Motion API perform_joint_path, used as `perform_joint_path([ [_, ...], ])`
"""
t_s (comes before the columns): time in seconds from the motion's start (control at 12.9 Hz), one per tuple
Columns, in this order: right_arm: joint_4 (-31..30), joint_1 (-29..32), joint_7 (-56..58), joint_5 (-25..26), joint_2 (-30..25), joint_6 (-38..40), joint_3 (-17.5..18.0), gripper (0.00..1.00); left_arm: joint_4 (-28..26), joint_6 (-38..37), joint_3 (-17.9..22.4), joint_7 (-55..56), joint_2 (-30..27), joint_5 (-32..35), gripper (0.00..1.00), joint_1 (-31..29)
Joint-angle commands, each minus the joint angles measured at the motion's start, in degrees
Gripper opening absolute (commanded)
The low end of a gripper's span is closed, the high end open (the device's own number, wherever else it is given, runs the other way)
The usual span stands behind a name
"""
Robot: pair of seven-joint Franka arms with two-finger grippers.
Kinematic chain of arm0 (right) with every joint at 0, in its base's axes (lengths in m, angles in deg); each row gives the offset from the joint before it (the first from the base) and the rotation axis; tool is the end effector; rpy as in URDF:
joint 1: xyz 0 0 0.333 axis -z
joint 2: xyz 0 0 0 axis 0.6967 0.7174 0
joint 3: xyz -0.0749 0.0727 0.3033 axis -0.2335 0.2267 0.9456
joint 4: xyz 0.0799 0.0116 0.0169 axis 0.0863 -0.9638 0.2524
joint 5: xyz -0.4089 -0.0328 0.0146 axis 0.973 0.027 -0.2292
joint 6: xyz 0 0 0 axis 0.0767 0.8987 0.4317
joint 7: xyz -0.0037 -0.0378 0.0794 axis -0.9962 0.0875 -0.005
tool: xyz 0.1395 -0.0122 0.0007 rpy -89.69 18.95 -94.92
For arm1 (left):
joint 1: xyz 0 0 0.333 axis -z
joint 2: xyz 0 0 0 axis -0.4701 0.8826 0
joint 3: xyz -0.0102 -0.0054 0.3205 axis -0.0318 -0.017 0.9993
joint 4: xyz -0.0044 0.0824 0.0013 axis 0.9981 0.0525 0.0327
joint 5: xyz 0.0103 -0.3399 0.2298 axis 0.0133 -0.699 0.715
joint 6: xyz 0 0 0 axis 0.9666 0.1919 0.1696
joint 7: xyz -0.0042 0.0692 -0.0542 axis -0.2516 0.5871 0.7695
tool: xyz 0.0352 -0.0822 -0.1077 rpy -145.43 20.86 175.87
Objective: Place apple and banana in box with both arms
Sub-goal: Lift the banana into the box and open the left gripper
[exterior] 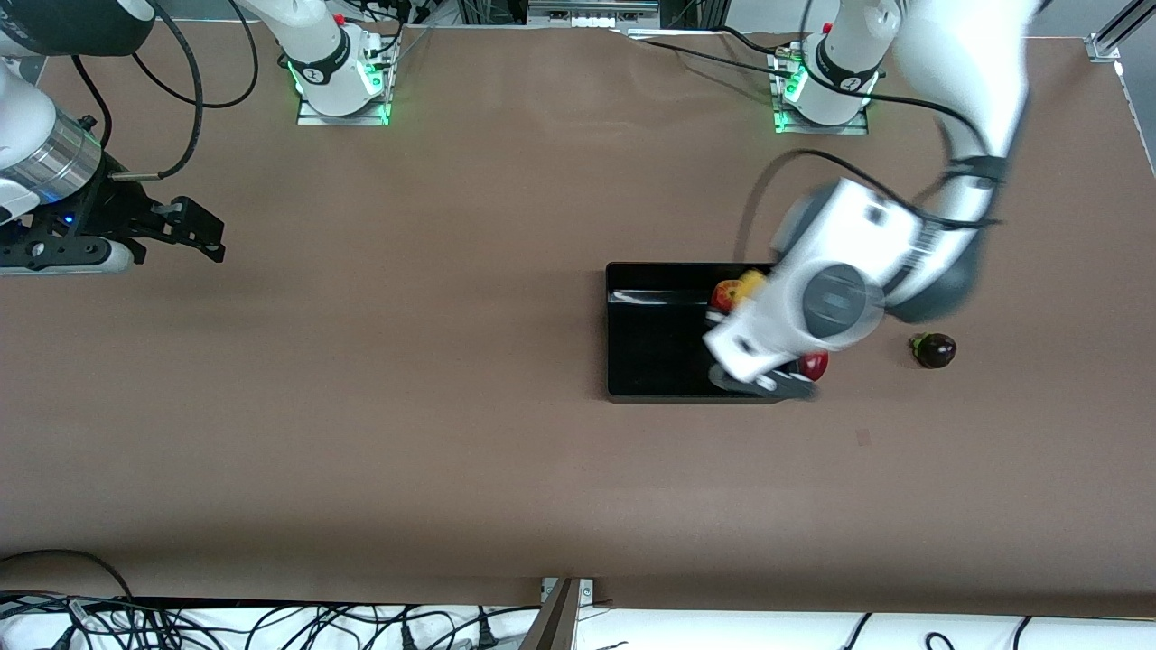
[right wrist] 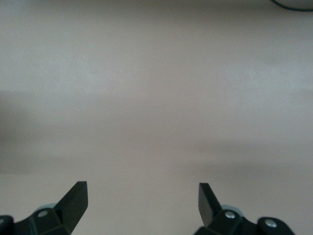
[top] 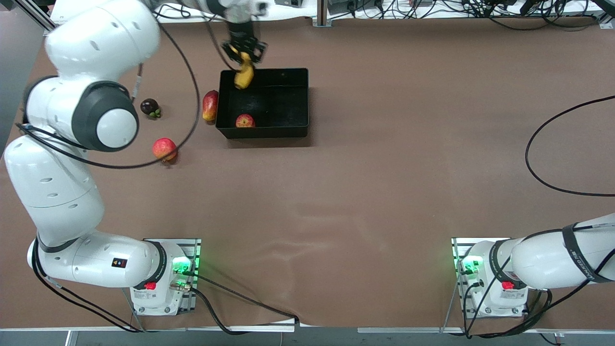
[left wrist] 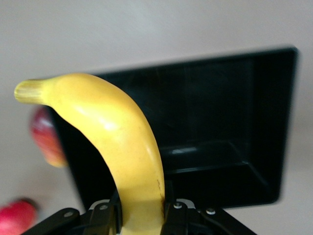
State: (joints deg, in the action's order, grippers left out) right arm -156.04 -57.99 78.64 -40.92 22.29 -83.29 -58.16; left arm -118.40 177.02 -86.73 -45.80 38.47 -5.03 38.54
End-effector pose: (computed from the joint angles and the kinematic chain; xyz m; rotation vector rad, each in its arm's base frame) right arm 0.5999 0.0694 0.5585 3.1305 0.0511 0.0853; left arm 0.6294 -0.3212 0.3354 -3.0961 0.1493 0.4249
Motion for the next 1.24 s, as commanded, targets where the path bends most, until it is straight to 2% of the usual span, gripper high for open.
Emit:
perform_joint_path([
  [0.0, 1.04, 0.64, -0.19, 0.35, 0.30, 0.42, 0.62, 1.00, -3.97, 5.04, 0.12, 6.08, 1.82, -0.18, 0.00, 4.08],
  [0.08, 1.04, 0.64, -0.19, 0.35, 0.30, 0.42, 0.62, 1.00, -5.20, 8.38, 0.12, 6.54, 2.53, 0.09, 0.00, 4.35],
  [0.31, 1.04, 0.64, -0.19, 0.43, 0.30, 0.42, 0.62, 1.00, -13.36, 18.04, 0.12, 6.72, 2.80, 0.00, 0.00, 4.10],
  [0.54, 1.04, 0.64, -0.19, 0.43, 0.30, 0.42, 0.53, 1.00, -14.26, 22.38, 0.12, 6.63, 4.73, 0.00, 0.06, 3.92],
  [0.62, 1.04, 0.64, -0.19, 0.43, 0.30, 0.42, 0.62, 1.00, -13.92, 22.73, 0.21, 6.80, 5.43, -0.78, 0.13, 3.83],
  [0.7, 1.04, 0.64, -0.19, 0.43, 0.30, 0.51, 0.62, 1.00, -13.91, 22.74, 0.39, 6.80, 5.78, -0.79, 0.24, 3.74],
  [0.77, 1.04, 0.64, -0.19, 0.43, 0.30, 0.51, 0.62, 1.00, -13.91, 22.65, 0.47, 6.80, 5.79, -0.79, 0.71, 3.65],
  [0.85, 1.04, 0.64, -0.19, 0.43, 0.30, 0.51, 0.62, 1.00, -13.83, 22.39, 0.56, 5.93, 5.70, -0.79, 1.00, 2.87],
  [1.16, 1.04, 0.64, -0.19, 0.43, 0.30, 0.51, 0.62, 1.00, -10.94, 17.40, 0.21, 5.84, 2.11, -0.88, 1.00, -1.52],
])
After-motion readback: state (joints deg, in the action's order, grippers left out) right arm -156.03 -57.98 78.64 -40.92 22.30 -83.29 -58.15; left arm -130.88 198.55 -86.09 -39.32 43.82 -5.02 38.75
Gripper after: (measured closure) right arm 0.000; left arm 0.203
